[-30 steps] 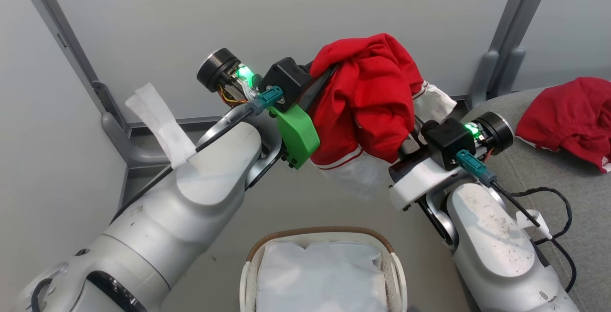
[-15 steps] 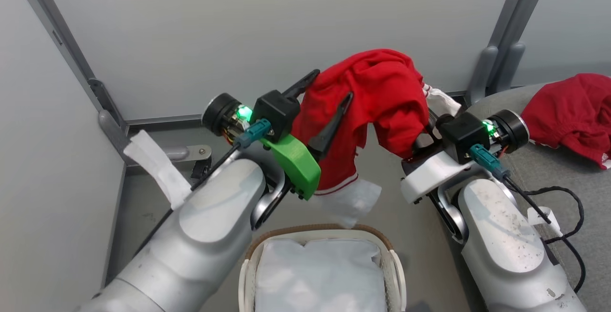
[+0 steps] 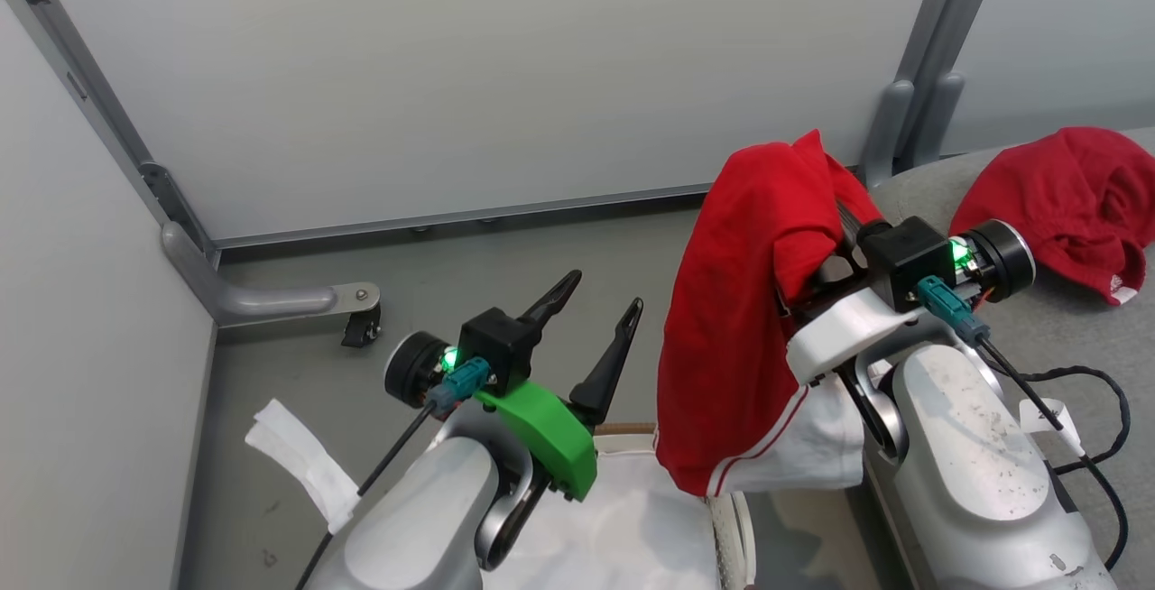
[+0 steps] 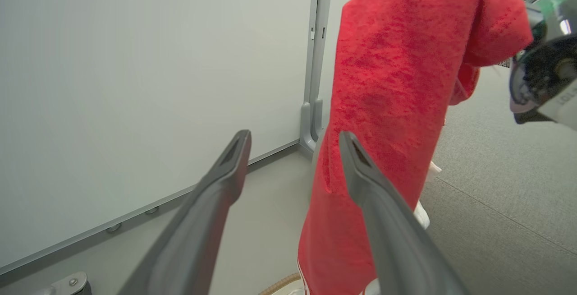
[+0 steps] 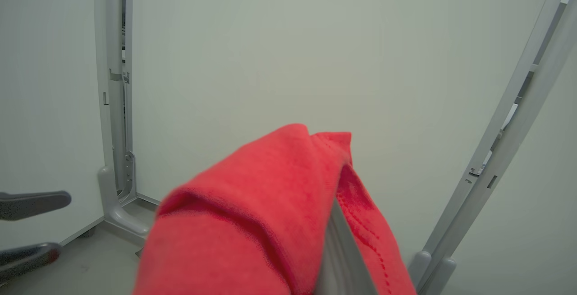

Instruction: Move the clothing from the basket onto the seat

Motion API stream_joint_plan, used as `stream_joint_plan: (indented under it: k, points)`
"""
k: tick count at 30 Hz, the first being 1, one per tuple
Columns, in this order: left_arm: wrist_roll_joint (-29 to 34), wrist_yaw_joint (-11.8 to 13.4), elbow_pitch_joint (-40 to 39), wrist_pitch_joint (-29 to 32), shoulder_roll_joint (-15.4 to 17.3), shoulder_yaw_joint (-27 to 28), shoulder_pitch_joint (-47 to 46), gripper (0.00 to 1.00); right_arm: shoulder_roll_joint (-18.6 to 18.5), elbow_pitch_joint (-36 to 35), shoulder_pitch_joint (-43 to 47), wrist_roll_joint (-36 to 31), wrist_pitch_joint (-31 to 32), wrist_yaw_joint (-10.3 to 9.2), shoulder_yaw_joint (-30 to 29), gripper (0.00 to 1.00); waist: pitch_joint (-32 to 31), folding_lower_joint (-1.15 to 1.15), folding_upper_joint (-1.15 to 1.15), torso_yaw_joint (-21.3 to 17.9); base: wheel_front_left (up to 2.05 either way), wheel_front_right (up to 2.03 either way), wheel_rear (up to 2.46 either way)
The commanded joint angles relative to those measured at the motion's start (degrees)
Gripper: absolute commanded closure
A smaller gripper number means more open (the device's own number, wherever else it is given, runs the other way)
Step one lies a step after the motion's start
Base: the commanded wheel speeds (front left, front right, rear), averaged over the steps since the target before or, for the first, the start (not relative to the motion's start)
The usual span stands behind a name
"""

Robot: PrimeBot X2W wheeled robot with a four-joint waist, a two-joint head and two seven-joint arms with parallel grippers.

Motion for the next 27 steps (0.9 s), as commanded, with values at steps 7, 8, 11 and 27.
stream_joint_plan:
  k: [7,8,11,27]
  points:
    - [2.9,-0.4,-0.7,0.0,-0.4,2.5,5.2,0.00,-0.2,0.3,1.3,-1.0,-0.3,-0.08,-1.8,1.00,0.1,0.00,0.00,-1.8,0.00,0.00,0.00]
    - [3.3,-0.5,-0.8,0.0,-0.5,2.8,5.7,0.00,-0.2,0.3,1.4,-1.1,-0.3,-0.08,-2.0,1.00,0.1,0.00,0.00,-2.2,0.00,0.00,0.00]
    - [4.1,-0.5,-0.9,0.0,-0.5,3.1,6.4,0.00,-0.2,0.5,1.6,-1.6,-0.3,-0.08,-2.6,1.00,0.1,0.00,0.00,-3.7,0.00,0.00,0.00]
    - [3.7,0.1,-5.1,0.0,-0.5,3.0,7.0,0.00,-1.2,0.1,0.8,-4.0,-0.3,-0.08,-5.7,1.00,2.6,0.00,0.00,-19.1,0.00,0.00,0.00]
